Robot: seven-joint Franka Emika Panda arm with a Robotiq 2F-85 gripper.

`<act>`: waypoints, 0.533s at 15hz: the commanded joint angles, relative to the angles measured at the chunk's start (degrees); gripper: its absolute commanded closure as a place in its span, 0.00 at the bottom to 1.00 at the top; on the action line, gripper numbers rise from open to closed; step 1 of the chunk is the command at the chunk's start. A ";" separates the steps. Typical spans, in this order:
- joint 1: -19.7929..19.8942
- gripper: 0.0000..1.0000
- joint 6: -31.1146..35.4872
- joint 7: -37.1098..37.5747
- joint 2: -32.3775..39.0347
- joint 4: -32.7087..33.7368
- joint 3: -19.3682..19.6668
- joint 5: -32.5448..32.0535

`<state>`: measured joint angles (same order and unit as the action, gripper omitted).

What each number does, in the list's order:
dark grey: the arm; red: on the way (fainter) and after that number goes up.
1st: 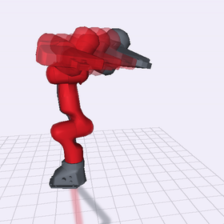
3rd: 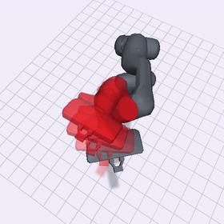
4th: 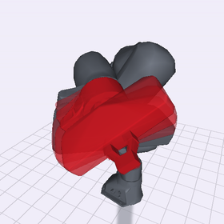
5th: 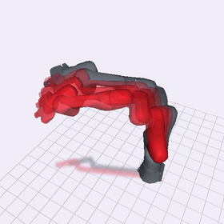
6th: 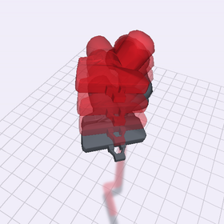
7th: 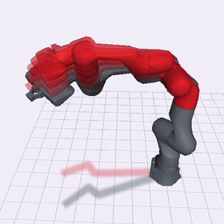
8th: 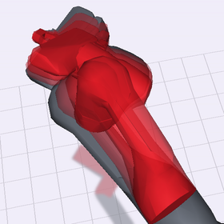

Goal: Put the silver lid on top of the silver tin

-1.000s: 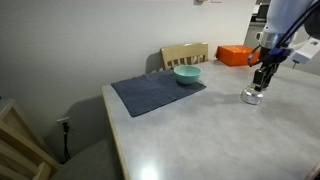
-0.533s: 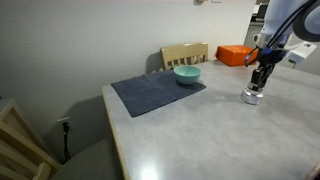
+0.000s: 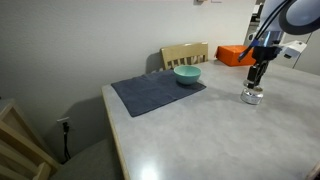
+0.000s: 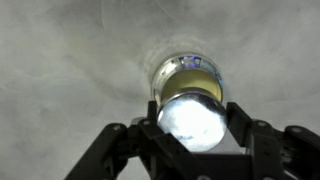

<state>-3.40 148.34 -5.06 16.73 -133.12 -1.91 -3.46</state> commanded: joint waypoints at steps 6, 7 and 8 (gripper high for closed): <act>0.14 0.56 -3.00 2.50 1.46 0.76 0.42 -0.61; 0.13 0.56 -3.31 2.93 1.49 0.76 0.41 -0.58; 0.07 0.56 -3.43 3.57 1.50 0.80 0.50 -0.67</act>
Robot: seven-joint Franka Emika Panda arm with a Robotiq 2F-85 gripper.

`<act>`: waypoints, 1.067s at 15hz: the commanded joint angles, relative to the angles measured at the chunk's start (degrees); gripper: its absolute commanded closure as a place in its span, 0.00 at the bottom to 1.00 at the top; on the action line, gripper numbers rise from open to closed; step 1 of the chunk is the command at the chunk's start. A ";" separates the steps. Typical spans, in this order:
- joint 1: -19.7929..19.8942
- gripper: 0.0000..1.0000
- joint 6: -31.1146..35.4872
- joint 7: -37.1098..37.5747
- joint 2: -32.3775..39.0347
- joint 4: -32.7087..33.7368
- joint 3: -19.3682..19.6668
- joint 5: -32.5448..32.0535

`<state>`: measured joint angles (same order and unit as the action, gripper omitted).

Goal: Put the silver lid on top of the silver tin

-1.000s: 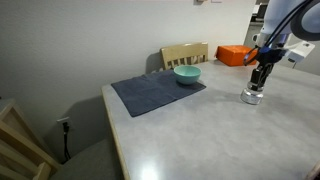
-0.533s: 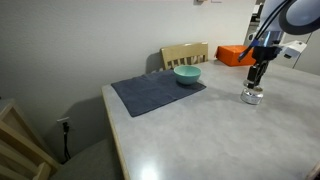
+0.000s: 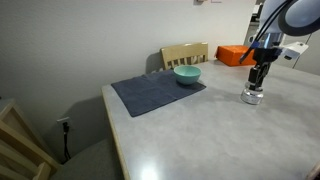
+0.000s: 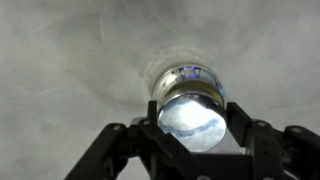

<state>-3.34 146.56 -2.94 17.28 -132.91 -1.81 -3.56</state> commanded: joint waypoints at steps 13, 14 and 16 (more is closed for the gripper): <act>-0.56 0.56 0.08 5.83 0.00 -1.58 0.64 -1.25; -0.55 0.56 0.05 5.91 -0.06 -1.76 0.62 -1.19; -0.57 0.56 0.25 6.05 -0.15 -2.05 0.70 -1.31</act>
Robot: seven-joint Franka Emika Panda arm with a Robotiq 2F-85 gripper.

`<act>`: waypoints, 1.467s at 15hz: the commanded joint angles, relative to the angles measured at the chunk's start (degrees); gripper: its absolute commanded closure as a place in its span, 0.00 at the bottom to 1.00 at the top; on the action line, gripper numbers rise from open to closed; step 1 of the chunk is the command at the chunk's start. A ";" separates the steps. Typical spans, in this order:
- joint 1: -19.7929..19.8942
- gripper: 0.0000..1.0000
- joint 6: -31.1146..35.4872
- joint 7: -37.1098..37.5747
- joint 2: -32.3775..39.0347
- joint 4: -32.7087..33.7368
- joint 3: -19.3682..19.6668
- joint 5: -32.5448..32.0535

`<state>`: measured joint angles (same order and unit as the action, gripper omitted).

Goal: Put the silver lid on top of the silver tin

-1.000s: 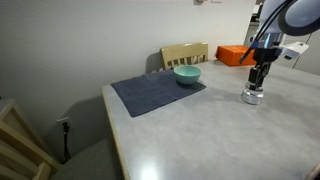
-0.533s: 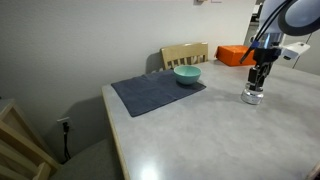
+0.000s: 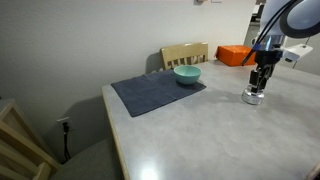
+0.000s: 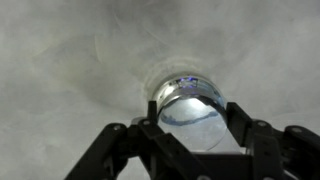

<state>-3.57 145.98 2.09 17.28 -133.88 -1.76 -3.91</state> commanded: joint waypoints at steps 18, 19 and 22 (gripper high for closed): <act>-2.03 0.02 1.77 5.71 3.69 -0.39 2.69 -5.97; -2.43 0.00 1.91 6.90 3.87 -0.72 3.00 -6.97; -3.42 0.00 2.01 9.32 4.12 -1.37 3.84 -9.37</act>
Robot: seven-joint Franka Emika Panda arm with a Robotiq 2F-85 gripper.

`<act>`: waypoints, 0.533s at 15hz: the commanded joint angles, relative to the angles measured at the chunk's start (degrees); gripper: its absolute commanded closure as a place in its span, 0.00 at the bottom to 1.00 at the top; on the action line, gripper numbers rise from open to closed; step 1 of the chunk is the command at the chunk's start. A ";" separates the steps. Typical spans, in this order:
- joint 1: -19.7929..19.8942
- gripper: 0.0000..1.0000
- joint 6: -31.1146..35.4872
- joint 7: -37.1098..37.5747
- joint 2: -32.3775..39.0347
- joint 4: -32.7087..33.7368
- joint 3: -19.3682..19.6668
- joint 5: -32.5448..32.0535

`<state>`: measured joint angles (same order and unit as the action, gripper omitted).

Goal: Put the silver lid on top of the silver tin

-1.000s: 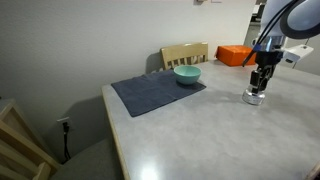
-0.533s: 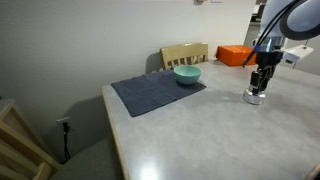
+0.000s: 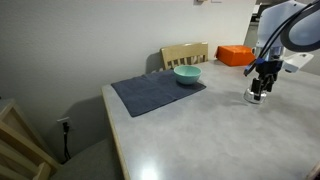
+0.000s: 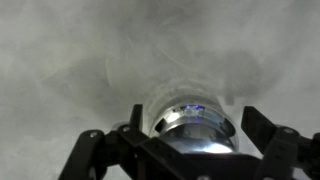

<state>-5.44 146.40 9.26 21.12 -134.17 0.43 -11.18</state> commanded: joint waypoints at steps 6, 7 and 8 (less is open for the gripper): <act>-1.99 0.00 1.19 2.54 -1.49 -2.08 1.85 -2.85; -2.07 0.00 1.04 2.63 -2.13 -2.15 2.03 -3.26; -2.24 0.00 1.03 2.91 -2.60 -2.30 2.27 -3.88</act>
<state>-6.64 146.50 11.11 21.10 -134.49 1.24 -12.98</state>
